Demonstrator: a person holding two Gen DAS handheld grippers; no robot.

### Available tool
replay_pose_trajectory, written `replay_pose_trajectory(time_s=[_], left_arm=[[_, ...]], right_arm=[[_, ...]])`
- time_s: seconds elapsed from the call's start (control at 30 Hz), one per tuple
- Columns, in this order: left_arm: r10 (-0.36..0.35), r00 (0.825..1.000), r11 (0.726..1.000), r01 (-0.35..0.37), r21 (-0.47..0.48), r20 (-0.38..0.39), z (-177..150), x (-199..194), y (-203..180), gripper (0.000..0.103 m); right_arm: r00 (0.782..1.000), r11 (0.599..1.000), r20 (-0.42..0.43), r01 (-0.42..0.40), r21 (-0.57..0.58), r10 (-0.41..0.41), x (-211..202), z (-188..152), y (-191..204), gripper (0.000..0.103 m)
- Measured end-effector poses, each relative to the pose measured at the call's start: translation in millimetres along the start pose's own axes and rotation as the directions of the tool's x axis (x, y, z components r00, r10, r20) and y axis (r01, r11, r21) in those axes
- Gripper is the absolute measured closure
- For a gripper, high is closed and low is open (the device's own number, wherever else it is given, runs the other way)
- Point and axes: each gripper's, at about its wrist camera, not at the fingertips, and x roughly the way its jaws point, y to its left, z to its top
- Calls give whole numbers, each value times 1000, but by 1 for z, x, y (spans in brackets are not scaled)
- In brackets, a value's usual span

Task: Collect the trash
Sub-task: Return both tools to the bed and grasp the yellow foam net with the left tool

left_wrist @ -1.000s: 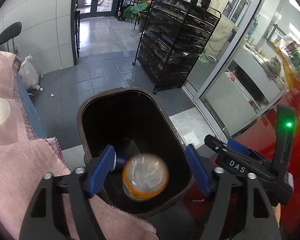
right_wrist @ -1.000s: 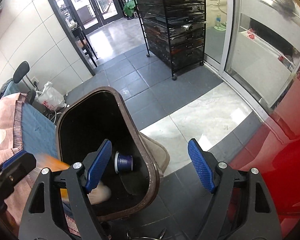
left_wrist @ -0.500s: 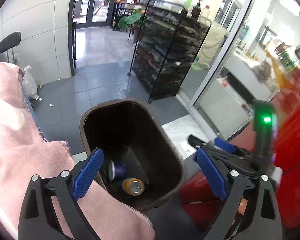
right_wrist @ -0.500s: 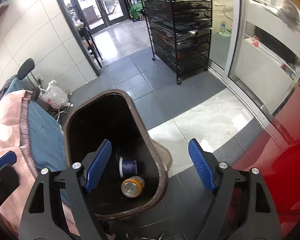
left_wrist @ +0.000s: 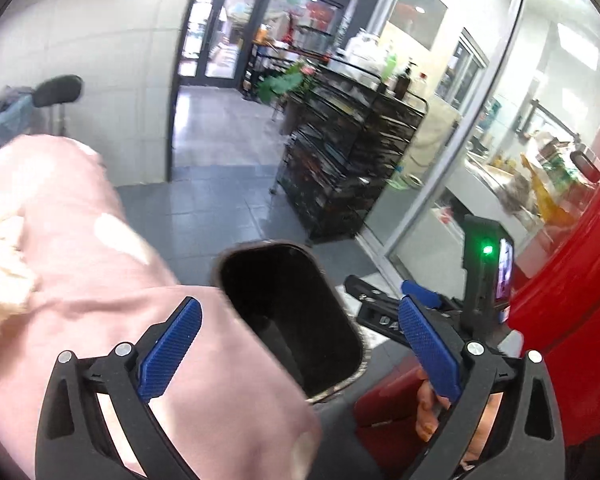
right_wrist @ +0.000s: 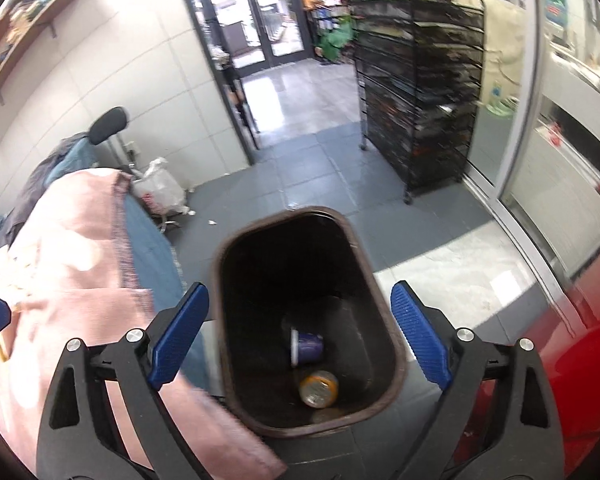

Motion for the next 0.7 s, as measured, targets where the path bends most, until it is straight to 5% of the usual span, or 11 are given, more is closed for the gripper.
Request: replay_pose_trajectory(time_s=[0.4, 0.7], left_arm=[[179, 979, 981, -171, -88, 96, -15, -68, 57, 6], [332, 936, 918, -292, -269, 116, -53, -120, 127, 6]], right_arm=[[978, 959, -17, -207, -195, 208, -25, -2, 105, 11], [944, 882, -39, -322, -343, 329, -46, -15, 174, 11]])
